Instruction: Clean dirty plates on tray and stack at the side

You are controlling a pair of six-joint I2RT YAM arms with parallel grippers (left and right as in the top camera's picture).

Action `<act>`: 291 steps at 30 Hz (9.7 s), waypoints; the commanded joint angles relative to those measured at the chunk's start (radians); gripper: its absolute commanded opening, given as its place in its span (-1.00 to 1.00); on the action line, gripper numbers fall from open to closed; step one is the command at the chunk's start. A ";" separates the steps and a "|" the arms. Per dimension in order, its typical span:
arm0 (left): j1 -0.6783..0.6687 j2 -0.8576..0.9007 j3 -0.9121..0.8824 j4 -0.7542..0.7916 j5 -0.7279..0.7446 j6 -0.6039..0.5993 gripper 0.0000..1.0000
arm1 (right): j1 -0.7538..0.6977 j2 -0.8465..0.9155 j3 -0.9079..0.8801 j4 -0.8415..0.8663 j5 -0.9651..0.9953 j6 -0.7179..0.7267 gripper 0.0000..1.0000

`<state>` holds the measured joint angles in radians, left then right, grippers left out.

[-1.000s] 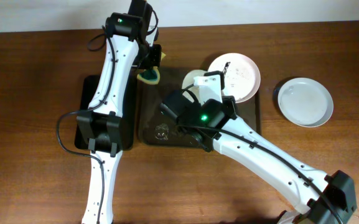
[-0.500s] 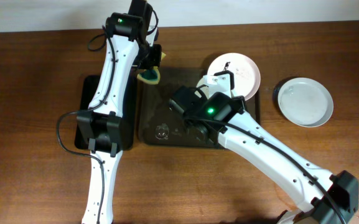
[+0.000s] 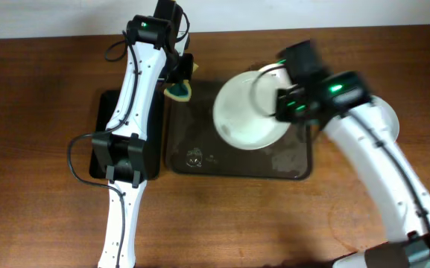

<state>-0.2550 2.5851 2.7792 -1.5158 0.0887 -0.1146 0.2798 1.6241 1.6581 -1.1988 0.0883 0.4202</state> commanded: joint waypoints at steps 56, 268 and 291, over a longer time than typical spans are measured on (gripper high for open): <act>-0.005 0.007 0.020 0.011 -0.008 -0.012 -1.00 | -0.071 0.447 -0.125 0.204 -0.238 -0.200 0.01; 0.158 -0.537 -0.435 0.108 -0.077 -0.097 1.00 | -0.310 -1.488 -1.473 1.232 -0.288 -0.398 0.97; 0.157 -0.564 -0.435 0.079 -0.079 -0.096 0.99 | -0.293 -1.621 -1.653 1.139 -0.290 -0.394 0.97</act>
<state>-0.1005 2.0529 2.3367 -1.4101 0.0044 -0.2058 -0.0242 0.0128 0.0109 -0.0532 -0.2070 0.0223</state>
